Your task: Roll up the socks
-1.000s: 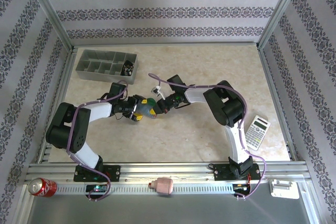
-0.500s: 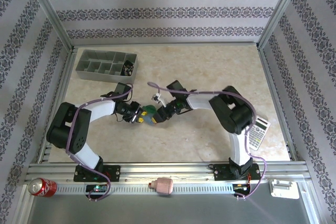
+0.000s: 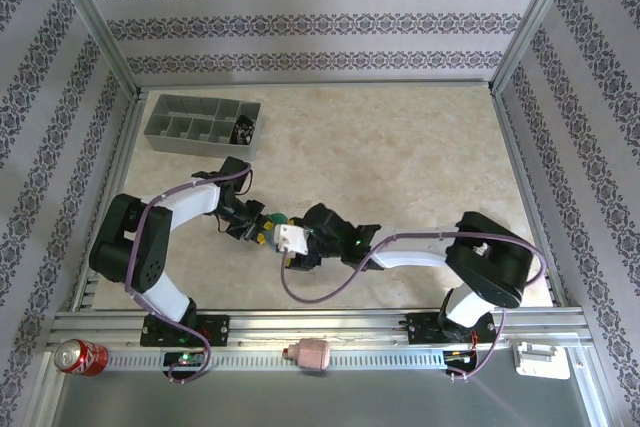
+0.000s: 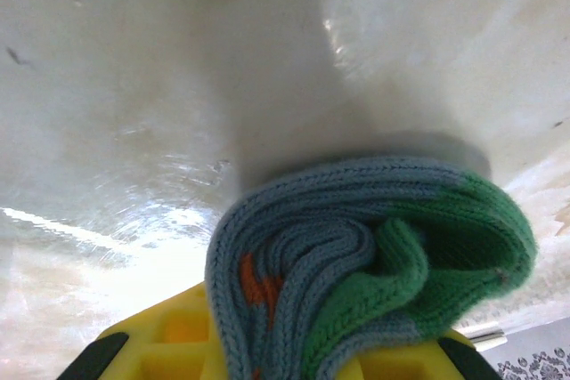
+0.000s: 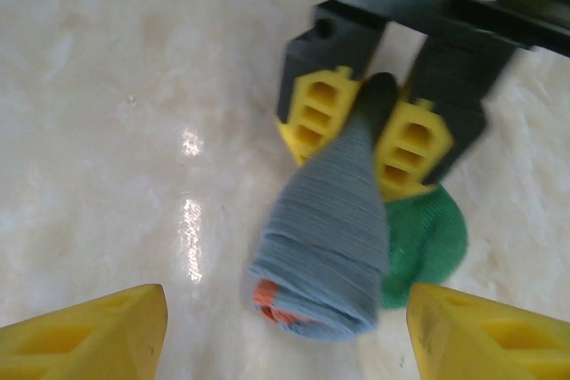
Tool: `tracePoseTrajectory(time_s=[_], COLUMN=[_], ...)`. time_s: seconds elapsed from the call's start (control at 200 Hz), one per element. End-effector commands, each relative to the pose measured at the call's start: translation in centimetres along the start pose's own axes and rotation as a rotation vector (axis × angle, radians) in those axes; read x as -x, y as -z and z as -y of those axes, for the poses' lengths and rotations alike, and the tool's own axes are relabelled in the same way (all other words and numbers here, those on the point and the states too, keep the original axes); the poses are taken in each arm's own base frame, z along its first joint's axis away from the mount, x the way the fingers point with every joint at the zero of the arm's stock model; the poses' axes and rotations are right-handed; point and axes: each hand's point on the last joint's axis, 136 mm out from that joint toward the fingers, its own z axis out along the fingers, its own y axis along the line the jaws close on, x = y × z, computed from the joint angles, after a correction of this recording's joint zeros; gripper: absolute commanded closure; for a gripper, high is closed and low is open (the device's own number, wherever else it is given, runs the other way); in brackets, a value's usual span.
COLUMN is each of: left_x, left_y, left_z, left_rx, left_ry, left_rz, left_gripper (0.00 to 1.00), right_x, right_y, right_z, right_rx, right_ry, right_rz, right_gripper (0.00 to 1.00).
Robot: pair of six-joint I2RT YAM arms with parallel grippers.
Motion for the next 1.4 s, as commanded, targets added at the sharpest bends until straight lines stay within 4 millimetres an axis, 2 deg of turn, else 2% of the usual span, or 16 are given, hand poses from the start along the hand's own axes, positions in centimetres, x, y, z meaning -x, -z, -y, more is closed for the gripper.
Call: tracePoseTrajectory(time_s=[0.0,0.155,0.24,0.28,0.395,0.43,0.505,0.605,0.754,0.879,1.039,1.239,1.394], left_x=[1.8,2.0,2.1,2.1,2.0,2.0,2.0,2.0,2.7,4.1,5.3,4.4,3.4], left_y=[-1.5,-1.6,-1.5,-1.5,-1.5,-1.4,-0.8,0.3,2.6,4.1,4.9,5.7,6.1], left_z=[-4.3,-4.1,-4.0,-3.9,-3.4,-3.0,-2.3,-1.4,0.3,2.2,4.6,4.4,5.1], left_rx=[0.187,0.189,0.183,0.18,0.154,0.137,0.098,0.03,-0.124,-0.288,-0.454,-0.447,-0.511], left_ry=[0.084,0.081,0.078,0.077,0.066,0.059,0.043,0.041,0.075,0.113,0.114,0.075,0.023], left_rz=[0.063,0.058,0.059,0.058,0.052,0.053,0.063,0.082,0.12,0.149,0.149,0.139,0.111], left_gripper=[1.0,1.0,1.0,1.0,0.99,0.96,0.81,0.59,0.4,0.31,0.3,0.29,0.28], right_x=[0.9,0.0,-0.7,-1.0,-2.1,-2.5,-3.2,-4.3,-5.6,-6.5,-6.9,-7.2,-7.0], right_y=[-1.3,-3.5,-4.3,-4.5,-5.1,-5.2,-5.4,-5.7,-5.6,-5.8,-6.1,-6.1,-6.0], right_z=[2.6,3.6,3.4,3.2,2.8,2.7,2.5,2.0,0.8,0.1,-0.1,0.7,1.2], right_rx=[-0.166,-0.221,-0.211,-0.201,-0.174,-0.163,-0.134,-0.081,0.011,0.071,0.124,0.184,0.255], right_ry=[0.145,0.184,0.198,0.197,0.17,0.153,0.116,0.051,-0.051,-0.141,-0.233,-0.386,-0.513], right_rz=[-0.05,-0.121,-0.141,-0.149,-0.172,-0.179,-0.197,-0.215,-0.233,-0.24,-0.235,-0.216,-0.186], right_gripper=[0.3,0.33,0.39,0.45,0.72,0.79,0.92,1.0,1.0,1.0,1.0,1.0,1.0])
